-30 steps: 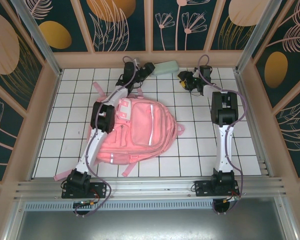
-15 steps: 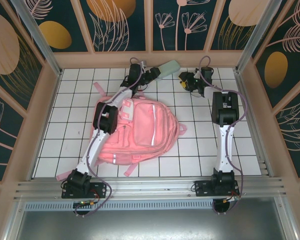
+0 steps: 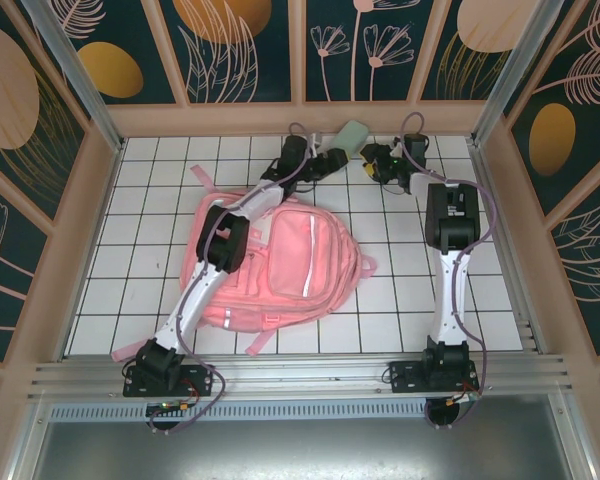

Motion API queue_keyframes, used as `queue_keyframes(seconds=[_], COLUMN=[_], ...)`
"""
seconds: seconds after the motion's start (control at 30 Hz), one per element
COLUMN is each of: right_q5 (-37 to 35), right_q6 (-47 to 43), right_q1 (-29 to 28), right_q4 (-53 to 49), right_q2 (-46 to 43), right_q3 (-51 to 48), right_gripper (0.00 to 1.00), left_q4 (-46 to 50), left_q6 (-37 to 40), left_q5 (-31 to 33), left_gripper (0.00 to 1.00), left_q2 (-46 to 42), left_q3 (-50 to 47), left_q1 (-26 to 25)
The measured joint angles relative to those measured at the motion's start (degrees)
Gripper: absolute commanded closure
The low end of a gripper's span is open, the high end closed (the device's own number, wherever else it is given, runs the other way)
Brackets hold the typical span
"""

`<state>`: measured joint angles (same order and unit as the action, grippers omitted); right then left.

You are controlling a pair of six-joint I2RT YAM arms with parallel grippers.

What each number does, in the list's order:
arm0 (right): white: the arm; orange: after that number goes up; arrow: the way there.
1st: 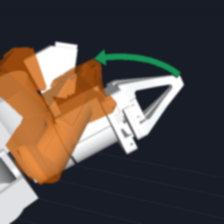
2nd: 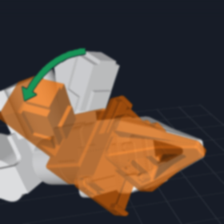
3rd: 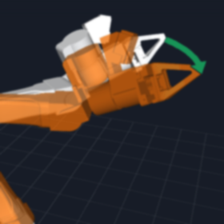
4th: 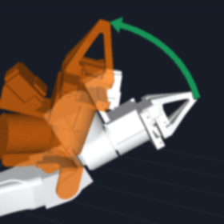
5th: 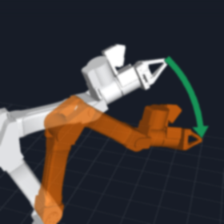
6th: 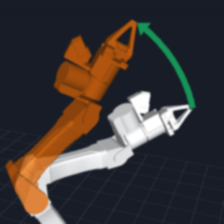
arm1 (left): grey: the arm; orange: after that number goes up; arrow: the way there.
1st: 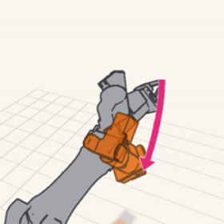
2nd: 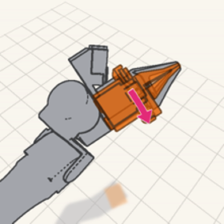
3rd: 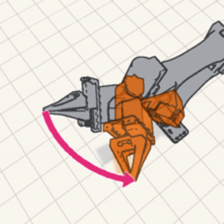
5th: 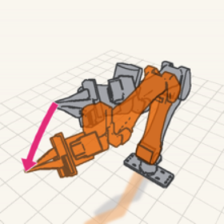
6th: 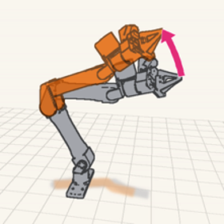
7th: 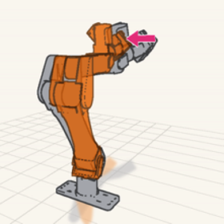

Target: Pack books, pencil case, and school supplies into a backpack

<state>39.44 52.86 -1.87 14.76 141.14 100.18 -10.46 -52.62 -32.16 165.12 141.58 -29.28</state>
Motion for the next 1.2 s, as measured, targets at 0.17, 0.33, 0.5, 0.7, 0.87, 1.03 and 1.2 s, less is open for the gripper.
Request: queue_keyframes(seconds=[0.17,0.33,0.5,0.7,0.87,1.03,1.2], right_q5=[-0.9,-0.37,-0.87,-0.79,-1.03,-3.26,-8.28], right_q6=[-0.04,-1.31,-3.54,-4.11,-4.59,-6.6,-9.99], right_q1=[1.66,1.97,1.27,-0.42,-1.81,-2.43,-4.2], right_q4=[-0.66,-1.25,-6.93,-10.64,-11.43,-10.99,-15.04], right_q2=[-1.27,-1.51,-1.36,0.68,0.66,-2.49,-2.89], right_q3=[-1.49,-1.27,2.4,9.35,5.42,0.48,1.99], right_gripper=[0.43,0.38,0.41,0.47,0.5,0.5,0.51], left_q4=[1.75,5.81,8.11,8.57,8.98,8.9,7.65], left_q6=[0.79,4.7,7.65,9.49,9.79,9.62,8.94], left_q5=[-1.03,-0.26,1.03,1.84,2.86,3.19,3.41], left_gripper=[0.2,0.19,0.2,0.21,0.21,0.21,0.21], left_q2=[-3.06,-9.75,-14.82,-21.07,-26.38,-31.3,-36.96], left_q3=[-4.02,-11.02,-12.13,-16.33,-23.28,-31.23,-39.6], left_q1=[-2.67,-3.39,-2.43,-1.29,-0.35,0.79,2.14])
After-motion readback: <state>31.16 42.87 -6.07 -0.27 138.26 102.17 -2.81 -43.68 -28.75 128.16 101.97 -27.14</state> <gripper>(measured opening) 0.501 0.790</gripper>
